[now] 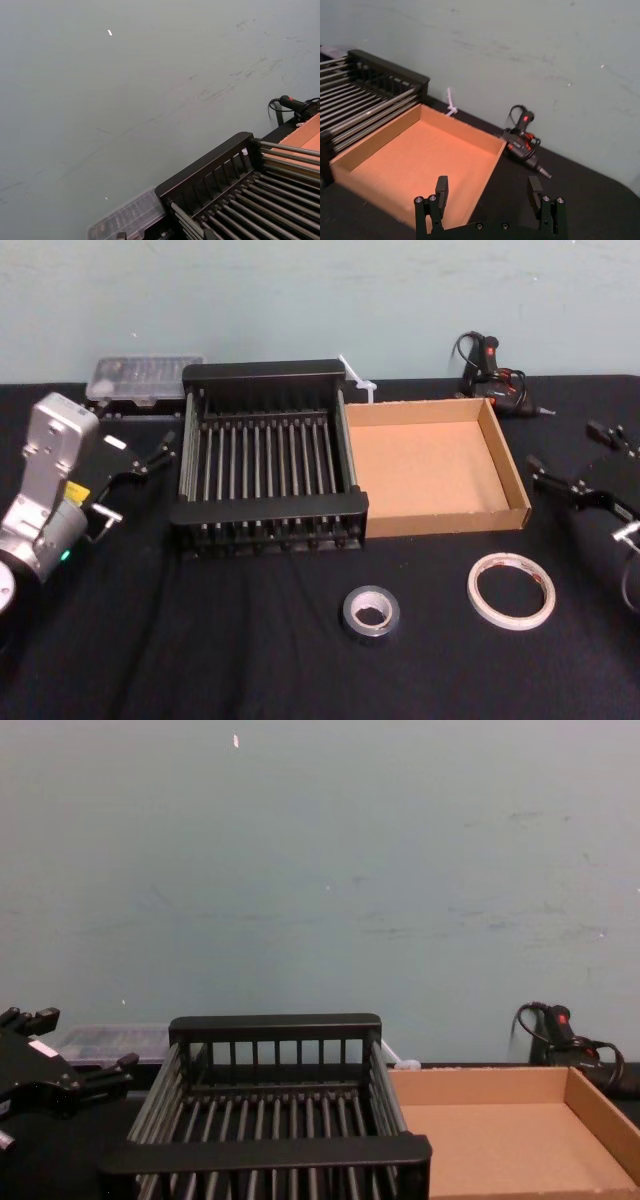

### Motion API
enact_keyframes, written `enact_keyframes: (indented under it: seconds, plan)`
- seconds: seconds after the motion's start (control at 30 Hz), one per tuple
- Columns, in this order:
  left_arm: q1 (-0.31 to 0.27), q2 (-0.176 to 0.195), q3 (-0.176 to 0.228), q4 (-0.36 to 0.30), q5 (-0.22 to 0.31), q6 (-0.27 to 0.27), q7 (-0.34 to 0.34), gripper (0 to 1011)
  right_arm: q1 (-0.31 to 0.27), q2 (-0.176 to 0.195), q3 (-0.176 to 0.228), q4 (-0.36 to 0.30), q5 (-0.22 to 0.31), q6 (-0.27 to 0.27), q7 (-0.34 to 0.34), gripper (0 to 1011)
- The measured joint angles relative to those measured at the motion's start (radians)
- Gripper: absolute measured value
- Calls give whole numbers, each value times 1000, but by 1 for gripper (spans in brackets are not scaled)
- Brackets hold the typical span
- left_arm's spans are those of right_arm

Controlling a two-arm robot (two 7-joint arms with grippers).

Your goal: Pick up the white tape and place it into the black box , Pick up the silver tape and place it into the brown box.

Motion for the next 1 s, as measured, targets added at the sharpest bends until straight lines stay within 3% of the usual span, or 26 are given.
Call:
enact_keyframes:
  seconds: [0.2, 0.53, 0.77, 1.0]
  plan:
    - [0, 0, 0, 0, 0, 0, 0, 1001, -76, 37, 40, -56, 27, 39, 28, 1000]
    - [0, 0, 0, 0, 0, 0, 0, 1001, -168, 64, 72, -97, 45, 101, 69, 1000]
    - [0, 0, 0, 0, 0, 0, 0, 1001, -187, 62, 75, -94, 46, 140, 94, 1000]
    - [0, 0, 0, 0, 0, 0, 0, 1001, -168, 44, 62, -66, 42, 176, 125, 1000]
